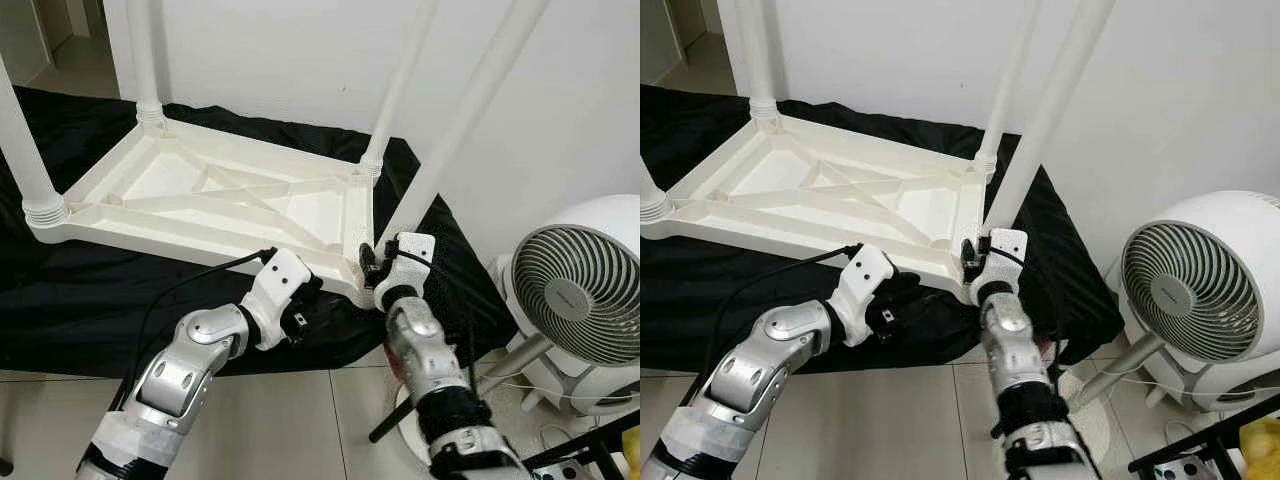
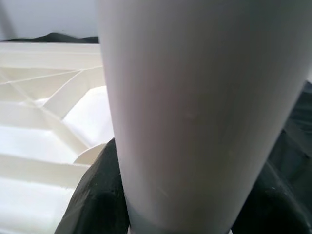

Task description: Building children table

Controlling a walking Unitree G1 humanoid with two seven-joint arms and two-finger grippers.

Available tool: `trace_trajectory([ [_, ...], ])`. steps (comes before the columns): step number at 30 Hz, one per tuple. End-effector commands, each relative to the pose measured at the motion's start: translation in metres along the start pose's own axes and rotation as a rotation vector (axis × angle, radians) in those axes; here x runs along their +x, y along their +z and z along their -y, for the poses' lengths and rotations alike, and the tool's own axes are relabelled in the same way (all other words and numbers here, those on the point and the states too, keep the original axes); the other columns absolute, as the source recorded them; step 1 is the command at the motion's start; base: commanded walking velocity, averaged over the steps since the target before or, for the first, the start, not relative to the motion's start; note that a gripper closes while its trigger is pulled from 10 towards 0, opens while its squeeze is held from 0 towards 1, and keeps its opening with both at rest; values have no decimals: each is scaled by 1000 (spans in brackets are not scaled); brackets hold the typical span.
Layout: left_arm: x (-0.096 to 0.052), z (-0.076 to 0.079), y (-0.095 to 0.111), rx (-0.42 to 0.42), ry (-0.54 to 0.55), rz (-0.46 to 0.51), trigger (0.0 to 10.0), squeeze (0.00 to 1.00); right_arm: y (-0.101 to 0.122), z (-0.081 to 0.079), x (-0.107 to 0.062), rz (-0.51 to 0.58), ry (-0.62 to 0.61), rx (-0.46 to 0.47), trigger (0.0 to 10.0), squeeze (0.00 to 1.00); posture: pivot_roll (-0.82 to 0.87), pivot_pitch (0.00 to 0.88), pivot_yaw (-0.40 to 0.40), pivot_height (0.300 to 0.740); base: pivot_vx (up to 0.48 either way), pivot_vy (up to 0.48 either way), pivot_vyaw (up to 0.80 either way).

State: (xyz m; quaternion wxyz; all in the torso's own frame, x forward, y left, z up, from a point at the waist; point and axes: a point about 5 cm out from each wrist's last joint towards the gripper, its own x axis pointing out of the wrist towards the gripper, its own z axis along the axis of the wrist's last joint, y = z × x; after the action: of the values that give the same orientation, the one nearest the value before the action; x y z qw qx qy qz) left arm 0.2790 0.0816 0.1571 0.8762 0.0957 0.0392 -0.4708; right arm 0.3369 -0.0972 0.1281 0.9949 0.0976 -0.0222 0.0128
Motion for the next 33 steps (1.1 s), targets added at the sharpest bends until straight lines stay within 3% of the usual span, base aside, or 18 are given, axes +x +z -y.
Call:
trace_trajectory([
  [1,2,-1,2,4,-5,10,10000,0,-10,3,-5,-44,-41,42,10000,0,117,18,-167,740,0,0,0],
  [5,2,-4,3,7,5,10,10000,0,-8,-4,-5,-41,20,42,10000,0,115,19,-166,740,0,0,0],
  [6,3,-5,2,11,7,9,10000,0,-6,-3,-6,-32,25,38,10000,235,115,19,-166,740,0,0,0],
  [8,3,-5,2,13,9,8,10000,0,-5,-1,-6,-26,26,34,10000,235,115,19,-166,740,0,0,0],
  [9,4,-6,3,17,12,8,10000,0,-3,-1,-6,-8,59,48,10000,1000,109,19,-160,740,0,0,0],
  [13,5,-10,3,22,29,10,10000,0,3,0,-7,35,154,43,10000,1000,111,16,-161,740,0,0,0],
  [18,7,-14,1,27,71,12,10000,0,2,8,-6,31,186,15,10000,1000,115,14,-162,740,0,0,0],
  [19,10,-17,0,24,105,16,10000,0,2,17,-5,20,243,-36,10000,0,117,11,-163,740,0,0,0],
  [29,16,-8,-6,19,87,7,10000,0,7,40,-2,-5,481,-170,10000,0,110,11,-152,740,0,0,0],
  [33,18,-7,-6,20,75,7,10000,0,8,40,-1,-18,572,-196,10000,0,103,7,-137,740,0,0,0],
])
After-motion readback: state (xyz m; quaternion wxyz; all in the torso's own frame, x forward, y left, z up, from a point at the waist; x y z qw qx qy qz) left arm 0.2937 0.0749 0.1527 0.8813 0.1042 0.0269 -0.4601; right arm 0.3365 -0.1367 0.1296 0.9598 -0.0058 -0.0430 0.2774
